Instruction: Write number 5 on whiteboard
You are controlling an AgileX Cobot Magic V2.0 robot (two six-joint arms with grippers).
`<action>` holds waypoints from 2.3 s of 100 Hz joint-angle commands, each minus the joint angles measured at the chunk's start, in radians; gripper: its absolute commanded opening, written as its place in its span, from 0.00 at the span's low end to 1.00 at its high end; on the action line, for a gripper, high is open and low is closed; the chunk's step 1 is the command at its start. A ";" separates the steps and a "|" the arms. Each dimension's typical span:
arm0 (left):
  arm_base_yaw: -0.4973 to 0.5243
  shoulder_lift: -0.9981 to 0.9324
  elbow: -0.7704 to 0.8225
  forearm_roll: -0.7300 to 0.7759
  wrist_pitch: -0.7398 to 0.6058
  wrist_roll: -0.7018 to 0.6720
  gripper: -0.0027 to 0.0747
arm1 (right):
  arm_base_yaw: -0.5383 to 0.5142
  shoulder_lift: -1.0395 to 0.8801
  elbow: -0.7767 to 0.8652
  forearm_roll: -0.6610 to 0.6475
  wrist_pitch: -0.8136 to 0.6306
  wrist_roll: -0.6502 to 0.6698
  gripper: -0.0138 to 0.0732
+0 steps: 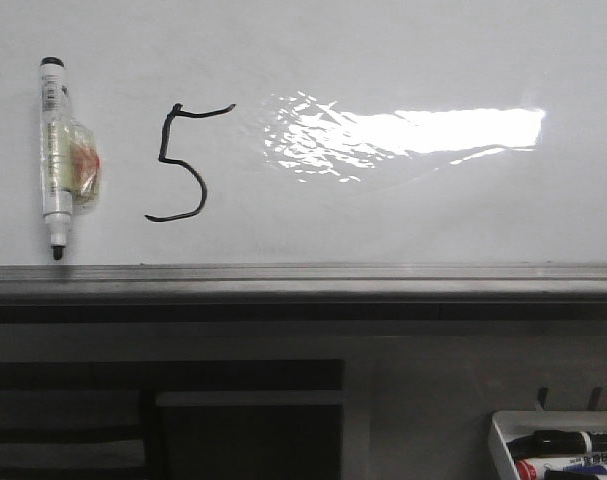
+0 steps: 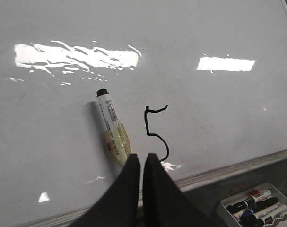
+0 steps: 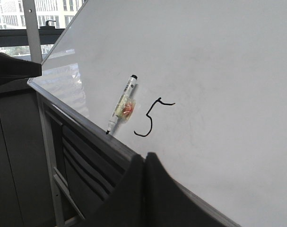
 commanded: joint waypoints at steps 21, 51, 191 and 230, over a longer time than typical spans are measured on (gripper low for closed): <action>-0.009 0.010 -0.028 0.006 -0.076 0.000 0.01 | -0.004 0.005 -0.024 -0.014 -0.076 -0.004 0.09; -0.009 0.010 -0.028 -0.002 -0.076 0.000 0.01 | -0.004 0.005 -0.024 -0.014 -0.076 -0.004 0.09; 0.654 -0.133 0.213 -0.358 0.039 0.598 0.01 | -0.004 0.005 -0.024 -0.014 -0.076 -0.004 0.09; 0.654 -0.133 0.213 -0.358 0.039 0.598 0.01 | -0.004 0.005 -0.024 -0.014 -0.076 -0.004 0.09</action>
